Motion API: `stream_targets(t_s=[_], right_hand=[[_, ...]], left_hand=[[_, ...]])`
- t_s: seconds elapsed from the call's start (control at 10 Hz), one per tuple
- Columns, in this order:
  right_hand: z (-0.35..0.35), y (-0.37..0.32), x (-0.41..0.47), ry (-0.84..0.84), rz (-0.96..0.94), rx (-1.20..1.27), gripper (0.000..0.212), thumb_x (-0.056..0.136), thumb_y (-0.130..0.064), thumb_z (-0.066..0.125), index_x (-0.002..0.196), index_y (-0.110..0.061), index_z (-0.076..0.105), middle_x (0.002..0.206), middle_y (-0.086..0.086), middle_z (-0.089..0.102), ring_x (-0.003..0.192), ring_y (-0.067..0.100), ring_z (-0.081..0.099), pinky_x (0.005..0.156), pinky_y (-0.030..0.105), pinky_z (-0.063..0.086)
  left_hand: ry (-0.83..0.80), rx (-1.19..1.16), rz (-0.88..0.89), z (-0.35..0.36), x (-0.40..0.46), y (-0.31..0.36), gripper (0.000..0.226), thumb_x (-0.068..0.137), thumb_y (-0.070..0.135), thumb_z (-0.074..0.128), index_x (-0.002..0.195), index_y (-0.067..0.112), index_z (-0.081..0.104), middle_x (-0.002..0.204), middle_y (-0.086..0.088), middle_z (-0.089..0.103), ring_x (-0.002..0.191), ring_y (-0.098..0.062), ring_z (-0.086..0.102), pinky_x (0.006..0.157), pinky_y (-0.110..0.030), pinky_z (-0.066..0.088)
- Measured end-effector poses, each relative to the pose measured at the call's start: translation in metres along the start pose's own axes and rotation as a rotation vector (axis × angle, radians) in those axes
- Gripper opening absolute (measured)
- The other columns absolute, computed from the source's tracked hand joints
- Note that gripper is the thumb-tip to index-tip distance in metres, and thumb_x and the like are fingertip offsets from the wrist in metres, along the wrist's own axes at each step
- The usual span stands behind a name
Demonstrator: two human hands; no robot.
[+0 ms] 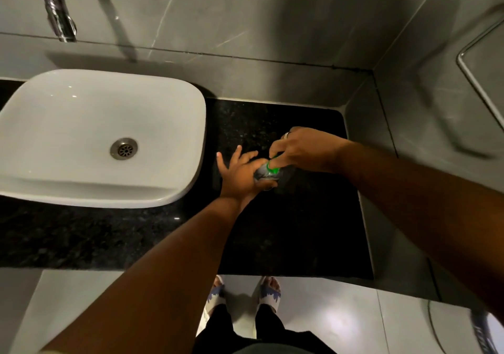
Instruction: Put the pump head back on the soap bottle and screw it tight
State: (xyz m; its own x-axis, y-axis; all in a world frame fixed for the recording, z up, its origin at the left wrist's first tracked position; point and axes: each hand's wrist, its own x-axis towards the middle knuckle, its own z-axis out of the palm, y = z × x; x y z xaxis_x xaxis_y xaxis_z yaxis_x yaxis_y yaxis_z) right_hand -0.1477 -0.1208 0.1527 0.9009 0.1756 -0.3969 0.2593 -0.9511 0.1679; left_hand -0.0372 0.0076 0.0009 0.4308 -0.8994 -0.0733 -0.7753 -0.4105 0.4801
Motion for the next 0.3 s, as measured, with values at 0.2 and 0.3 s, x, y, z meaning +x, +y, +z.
stream_targets(t_s=[0.2, 0.3], right_hand=[[0.009, -0.004, -0.001, 0.112, 0.015, 0.040, 0.029, 0.091, -0.028, 0.054, 0.120, -0.028, 0.057, 0.125, 0.004, 0.059, 0.094, 0.027, 0.066, 0.081, 0.041, 0.051], [0.026, -0.005, -0.008, 0.257, 0.139, 0.148, 0.065, 0.083, -0.027, 0.069, 0.140, -0.030, 0.040, 0.147, 0.006, 0.047, 0.120, 0.028, 0.057, 0.093, 0.045, 0.051]], left_hand=[[0.050, 0.006, -0.006, 0.003, -0.004, 0.001, 0.067, 0.069, 0.075, 0.060, 0.127, 0.043, 0.058, 0.144, 0.007, 0.049, 0.147, -0.020, 0.012, 0.109, -0.060, -0.017], [0.028, 0.044, 0.003, 0.006, -0.002, 0.000, 0.075, 0.065, 0.080, 0.054, 0.131, 0.044, 0.052, 0.148, 0.004, 0.045, 0.147, -0.024, 0.011, 0.108, -0.060, -0.021]])
